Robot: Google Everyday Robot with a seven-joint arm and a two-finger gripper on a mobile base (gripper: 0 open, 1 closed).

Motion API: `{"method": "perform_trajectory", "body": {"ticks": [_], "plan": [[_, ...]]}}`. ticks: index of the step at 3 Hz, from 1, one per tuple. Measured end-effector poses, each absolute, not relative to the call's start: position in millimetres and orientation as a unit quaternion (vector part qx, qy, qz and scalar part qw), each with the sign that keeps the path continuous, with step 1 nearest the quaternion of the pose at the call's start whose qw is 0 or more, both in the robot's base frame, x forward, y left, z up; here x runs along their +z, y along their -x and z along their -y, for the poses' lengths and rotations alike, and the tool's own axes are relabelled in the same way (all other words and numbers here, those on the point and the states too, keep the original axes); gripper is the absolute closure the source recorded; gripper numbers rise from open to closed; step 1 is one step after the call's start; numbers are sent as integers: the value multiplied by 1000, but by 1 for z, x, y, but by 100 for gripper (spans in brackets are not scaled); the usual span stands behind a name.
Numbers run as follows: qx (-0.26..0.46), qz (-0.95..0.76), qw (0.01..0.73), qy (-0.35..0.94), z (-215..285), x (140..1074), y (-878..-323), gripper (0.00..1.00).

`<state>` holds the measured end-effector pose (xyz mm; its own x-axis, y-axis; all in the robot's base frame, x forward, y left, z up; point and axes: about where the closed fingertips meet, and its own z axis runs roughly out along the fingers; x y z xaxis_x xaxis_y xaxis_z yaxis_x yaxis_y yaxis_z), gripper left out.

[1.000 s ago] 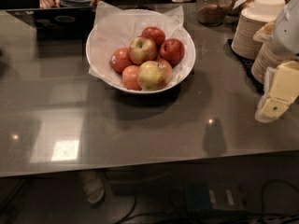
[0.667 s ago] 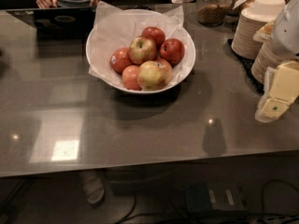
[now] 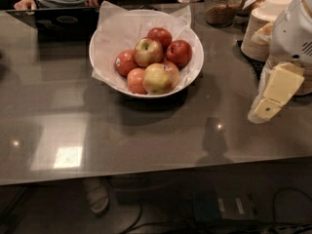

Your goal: Pick apple from white bowl

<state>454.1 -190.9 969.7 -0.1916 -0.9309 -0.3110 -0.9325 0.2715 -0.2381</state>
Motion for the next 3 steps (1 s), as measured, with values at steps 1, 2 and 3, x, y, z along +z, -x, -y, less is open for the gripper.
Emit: {"method": "perform_trajectory", "body": {"ticks": [1,2,3], "plan": [[39,-738,273,617,139,976,-478,0],[39,-738,273,617,139,976,-478,0],[49,-729,290,618,131,973,-484,0]]}}
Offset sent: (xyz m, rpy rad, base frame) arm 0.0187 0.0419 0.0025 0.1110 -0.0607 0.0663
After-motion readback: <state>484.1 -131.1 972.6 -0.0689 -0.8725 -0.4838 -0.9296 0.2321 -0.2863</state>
